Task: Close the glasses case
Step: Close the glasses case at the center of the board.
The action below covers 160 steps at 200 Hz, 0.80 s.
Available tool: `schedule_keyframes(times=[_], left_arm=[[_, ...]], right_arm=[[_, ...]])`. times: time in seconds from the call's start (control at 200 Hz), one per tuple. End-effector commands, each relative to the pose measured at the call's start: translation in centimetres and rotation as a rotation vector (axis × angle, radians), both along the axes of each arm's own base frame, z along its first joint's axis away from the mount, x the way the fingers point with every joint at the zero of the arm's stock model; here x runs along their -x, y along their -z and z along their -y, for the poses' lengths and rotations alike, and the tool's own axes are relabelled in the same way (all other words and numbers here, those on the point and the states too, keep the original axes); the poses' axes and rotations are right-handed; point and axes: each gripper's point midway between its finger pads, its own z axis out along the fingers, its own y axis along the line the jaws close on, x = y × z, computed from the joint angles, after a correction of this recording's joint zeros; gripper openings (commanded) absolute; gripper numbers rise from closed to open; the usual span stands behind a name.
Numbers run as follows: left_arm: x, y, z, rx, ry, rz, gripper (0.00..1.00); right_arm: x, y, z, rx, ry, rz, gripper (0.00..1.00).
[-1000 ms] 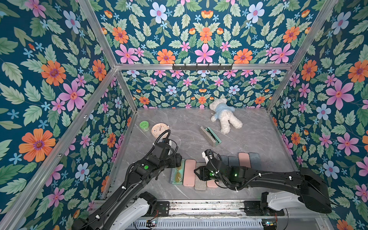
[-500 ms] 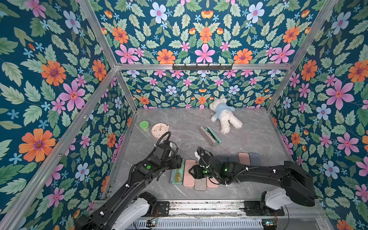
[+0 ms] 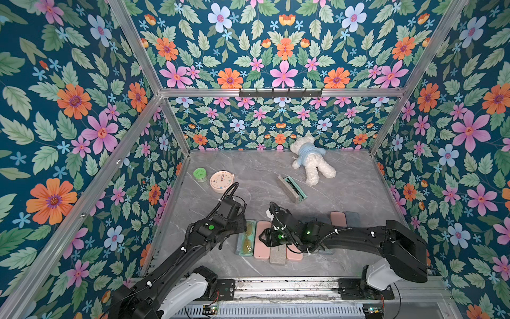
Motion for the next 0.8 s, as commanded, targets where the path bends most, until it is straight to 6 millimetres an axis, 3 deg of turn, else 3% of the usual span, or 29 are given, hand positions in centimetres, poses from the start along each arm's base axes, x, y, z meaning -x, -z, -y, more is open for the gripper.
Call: schedule_keyframes(times=[0.0,0.47,0.585,0.605,0.795], left_arm=[[-0.3,0.0,-0.4,-0.016,-0.021,0.01,0.58],[-0.3,1.5,-0.1,-0.02,-0.012,-0.019,0.47],[-0.3,1.7,-0.1,-0.019,-0.014,-0.019,0.41],[-0.3,1.7,-0.1,-0.019,-0.014,-0.02,0.41],[-0.3,1.6,-0.1,-0.018,-0.012,-0.018,0.37]], right_arm=[[0.0,0.4,0.4,0.015,-0.007,-0.008,0.52],[-0.7,1.8,-0.2,0.024,-0.007,-0.035,0.51],[-0.9,1.3,-0.5,0.014,-0.009,-0.032,0.51],[-0.8,2.6,-0.5,0.042,-0.01,-0.048,0.51],[-1.0,3.1,-1.0,0.048,-0.014,-0.056,0.51]])
